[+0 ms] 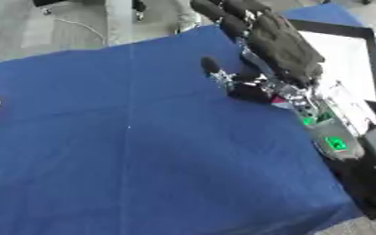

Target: Pick up the objects with one hand, pass them to the other hand, and then place them into the box on the other side of the table.

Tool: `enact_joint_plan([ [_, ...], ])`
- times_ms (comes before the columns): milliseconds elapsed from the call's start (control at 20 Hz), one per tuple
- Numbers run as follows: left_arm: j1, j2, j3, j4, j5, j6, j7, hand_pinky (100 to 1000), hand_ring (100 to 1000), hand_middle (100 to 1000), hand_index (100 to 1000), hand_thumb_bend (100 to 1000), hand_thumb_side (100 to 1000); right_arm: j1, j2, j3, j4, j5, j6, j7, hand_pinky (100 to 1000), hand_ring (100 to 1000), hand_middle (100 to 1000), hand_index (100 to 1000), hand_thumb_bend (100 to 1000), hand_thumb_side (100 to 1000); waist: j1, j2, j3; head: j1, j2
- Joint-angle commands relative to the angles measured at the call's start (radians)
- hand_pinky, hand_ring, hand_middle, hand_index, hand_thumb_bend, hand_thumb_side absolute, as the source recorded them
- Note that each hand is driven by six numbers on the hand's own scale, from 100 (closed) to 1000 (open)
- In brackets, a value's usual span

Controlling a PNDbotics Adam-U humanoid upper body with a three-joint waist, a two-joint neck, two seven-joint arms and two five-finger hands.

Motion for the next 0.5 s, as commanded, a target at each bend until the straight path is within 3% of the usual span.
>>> enact_joint_plan([
  [50,-0.018,0.021,0.0,0.027,-0.008,-0.014,-0.006,826,698,672,829,598,153,-0.011,-0.004,-0.002,-0.01,-0.005,0.002,0.001,819,946,953,1000,129,100,0.003,-0.027,0.0,0.004,-0.003],
  [500,-0.05,-0.007,-0.019,0.106,-0.022,-0.027,0.0,824,703,686,836,579,171,-0.011,0.002,-0.002,-0.01,-0.004,0.005,0.001,817,946,952,1000,103,100,0.002,-0.024,-0.005,0.005,-0.003],
])
